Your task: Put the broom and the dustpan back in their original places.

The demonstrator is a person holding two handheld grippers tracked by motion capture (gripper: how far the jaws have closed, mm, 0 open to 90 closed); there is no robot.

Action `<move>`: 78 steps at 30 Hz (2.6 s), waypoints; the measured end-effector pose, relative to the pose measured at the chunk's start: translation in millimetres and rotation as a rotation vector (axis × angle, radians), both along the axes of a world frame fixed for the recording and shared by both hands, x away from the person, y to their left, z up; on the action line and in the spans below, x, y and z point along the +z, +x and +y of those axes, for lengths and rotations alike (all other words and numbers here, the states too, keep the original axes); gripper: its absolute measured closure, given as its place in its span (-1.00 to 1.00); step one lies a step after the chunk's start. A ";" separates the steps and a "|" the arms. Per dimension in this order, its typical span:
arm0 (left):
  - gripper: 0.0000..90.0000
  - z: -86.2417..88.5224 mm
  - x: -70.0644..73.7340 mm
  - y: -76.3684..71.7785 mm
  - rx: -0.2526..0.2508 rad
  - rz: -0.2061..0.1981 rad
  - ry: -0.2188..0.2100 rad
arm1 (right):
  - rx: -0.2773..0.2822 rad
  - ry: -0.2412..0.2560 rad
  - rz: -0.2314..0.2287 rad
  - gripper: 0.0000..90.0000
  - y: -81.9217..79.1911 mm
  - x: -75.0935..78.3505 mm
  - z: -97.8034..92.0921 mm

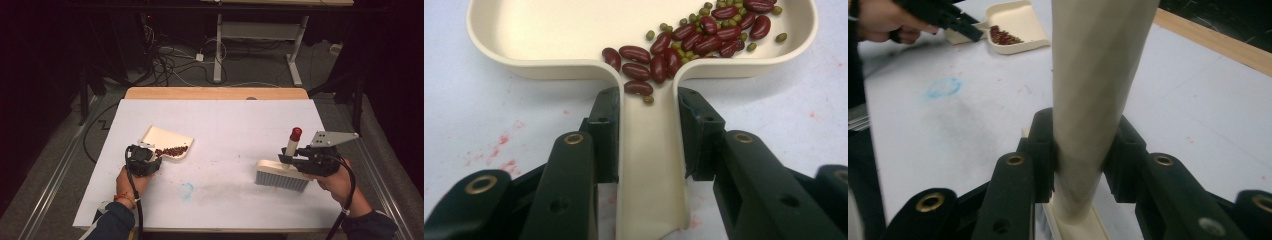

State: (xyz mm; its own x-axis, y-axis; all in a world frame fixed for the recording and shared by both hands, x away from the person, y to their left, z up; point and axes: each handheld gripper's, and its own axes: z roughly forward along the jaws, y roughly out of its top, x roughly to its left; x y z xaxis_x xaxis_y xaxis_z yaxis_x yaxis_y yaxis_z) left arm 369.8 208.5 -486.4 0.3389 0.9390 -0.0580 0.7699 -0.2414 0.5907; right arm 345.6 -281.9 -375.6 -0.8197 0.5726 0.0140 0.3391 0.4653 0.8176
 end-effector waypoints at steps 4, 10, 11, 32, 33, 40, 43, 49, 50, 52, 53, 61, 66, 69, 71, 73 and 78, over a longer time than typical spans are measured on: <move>0.12 -6.1 0.1 -6.0 -0.030 0.018 -0.017 | -0.027 -0.003 0.008 0.51 18.8 -2.9 4.2; 0.08 -13.9 2.0 -23.7 -0.111 0.034 -0.038 | -0.135 0.002 0.040 0.44 50.0 -14.4 7.7; 0.06 -15.2 1.9 -25.4 -0.120 0.031 -0.024 | -0.150 0.001 0.043 0.43 54.5 -16.9 8.7; -0.45 9.7 15.6 -73.7 -0.343 -0.291 -0.052 | -0.443 -0.091 -0.052 0.17 96.2 -44.3 22.4; -0.49 11.4 15.2 -74.9 -0.344 -0.296 -0.051 | -0.449 -0.089 -0.060 0.17 96.2 -43.9 22.1; -0.55 25.0 10.1 -82.3 -0.318 -0.294 -0.043 | -0.486 -0.057 -0.113 0.10 92.5 -41.7 19.0; -0.56 23.9 10.6 -85.7 -0.316 -0.296 -0.034 | -0.485 -0.030 -0.120 0.07 91.1 -42.1 19.4; -0.60 13.8 12.7 -91.2 -0.363 -0.318 0.013 | -0.476 0.003 -0.133 -0.05 89.2 -41.5 19.6; -0.60 13.2 11.9 -91.3 -0.370 -0.321 0.013 | -0.473 0.005 -0.132 -0.12 88.8 -41.2 20.0; -0.60 11.4 8.9 -90.1 -0.374 -0.317 0.032 | -0.471 0.001 -0.146 -0.30 87.5 -40.0 22.0; -0.60 10.4 7.7 -89.3 -0.380 -0.315 0.035 | -0.477 0.008 -0.152 -0.35 86.5 -39.5 23.2; -0.61 6.7 3.9 -86.0 -0.387 -0.310 0.058 | -0.439 0.003 -0.216 -0.58 76.8 -34.5 32.4; -0.61 8.0 2.9 -84.6 -0.374 -0.305 0.051 | -0.426 0.004 -0.238 -0.59 74.7 -32.8 35.5; -0.61 7.7 3.7 -85.0 -0.378 -0.310 0.042 | -0.433 0.008 -0.248 -0.60 73.9 -31.7 34.9; -0.61 6.3 4.3 -85.7 -0.387 -0.310 0.042 | -0.437 0.011 -0.249 -0.60 72.7 -30.8 34.6; -0.61 4.4 4.4 -85.9 -0.399 -0.307 0.042 | -0.433 0.018 -0.262 -0.60 71.3 -28.9 33.0; -0.61 3.2 3.8 -85.2 -0.403 -0.304 0.048 | -0.426 0.029 -0.283 -0.60 64.0 -23.3 33.9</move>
